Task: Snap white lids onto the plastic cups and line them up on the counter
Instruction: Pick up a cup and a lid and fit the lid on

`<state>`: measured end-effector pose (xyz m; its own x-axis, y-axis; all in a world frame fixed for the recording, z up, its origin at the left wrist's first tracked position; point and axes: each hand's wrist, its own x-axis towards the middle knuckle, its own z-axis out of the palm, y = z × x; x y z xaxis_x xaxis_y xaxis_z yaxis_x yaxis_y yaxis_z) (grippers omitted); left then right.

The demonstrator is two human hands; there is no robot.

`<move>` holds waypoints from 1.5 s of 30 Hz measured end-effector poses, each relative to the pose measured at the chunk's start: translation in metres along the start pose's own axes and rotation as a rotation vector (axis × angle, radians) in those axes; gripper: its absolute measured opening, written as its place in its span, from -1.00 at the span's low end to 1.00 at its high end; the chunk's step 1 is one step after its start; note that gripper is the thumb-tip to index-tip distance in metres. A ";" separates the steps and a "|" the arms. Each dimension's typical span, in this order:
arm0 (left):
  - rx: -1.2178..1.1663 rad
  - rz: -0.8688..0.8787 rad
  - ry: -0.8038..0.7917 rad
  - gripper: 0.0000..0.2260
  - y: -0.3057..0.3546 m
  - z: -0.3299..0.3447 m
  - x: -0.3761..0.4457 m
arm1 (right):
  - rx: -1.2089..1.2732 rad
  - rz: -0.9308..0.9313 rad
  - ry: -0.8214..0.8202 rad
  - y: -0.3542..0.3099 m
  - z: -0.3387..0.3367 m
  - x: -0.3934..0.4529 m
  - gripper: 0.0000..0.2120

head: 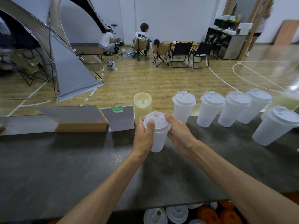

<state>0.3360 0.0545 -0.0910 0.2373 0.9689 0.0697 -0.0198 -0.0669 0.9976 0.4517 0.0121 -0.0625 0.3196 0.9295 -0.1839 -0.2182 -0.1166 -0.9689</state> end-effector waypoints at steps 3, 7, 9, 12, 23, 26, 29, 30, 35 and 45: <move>-0.010 -0.002 -0.006 -0.56 0.001 0.000 0.000 | 0.023 -0.056 -0.031 0.014 -0.001 -0.008 -0.73; -0.007 -0.001 -0.017 -0.49 0.000 0.001 0.000 | -0.041 -0.137 -0.019 0.021 -0.002 -0.010 -0.72; -0.017 0.006 -0.015 -0.46 0.000 0.000 0.000 | -0.102 -0.171 -0.009 0.024 -0.002 -0.009 -0.66; -0.050 -0.007 0.010 -0.53 -0.001 0.002 0.001 | -0.133 -0.194 0.008 0.028 -0.002 -0.009 -0.69; -0.091 0.038 -0.076 -0.32 -0.004 -0.001 -0.008 | -0.101 -0.161 0.036 0.024 0.004 -0.012 -0.76; -0.099 0.078 -0.102 -0.34 -0.008 -0.002 -0.008 | -0.139 -0.191 0.025 0.028 0.004 -0.012 -0.73; -0.110 0.032 -0.116 -0.43 -0.009 -0.004 -0.005 | -0.178 -0.189 0.047 0.029 0.004 -0.010 -0.50; -0.123 0.012 -0.124 -0.47 -0.009 -0.005 -0.003 | -0.181 -0.187 0.050 0.029 0.003 -0.009 -0.44; -0.186 0.049 -0.159 -0.60 -0.011 -0.009 0.001 | -0.180 -0.214 0.043 0.031 0.002 -0.006 -0.49; -0.171 -0.159 -0.085 -0.69 0.005 -0.012 0.030 | -0.173 -0.207 0.046 0.029 0.002 -0.007 -0.62</move>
<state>0.3309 0.0857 -0.0843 0.3316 0.9400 -0.0803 -0.1385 0.1327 0.9814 0.4416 0.0029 -0.0893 0.3838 0.9233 0.0177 0.0154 0.0128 -0.9998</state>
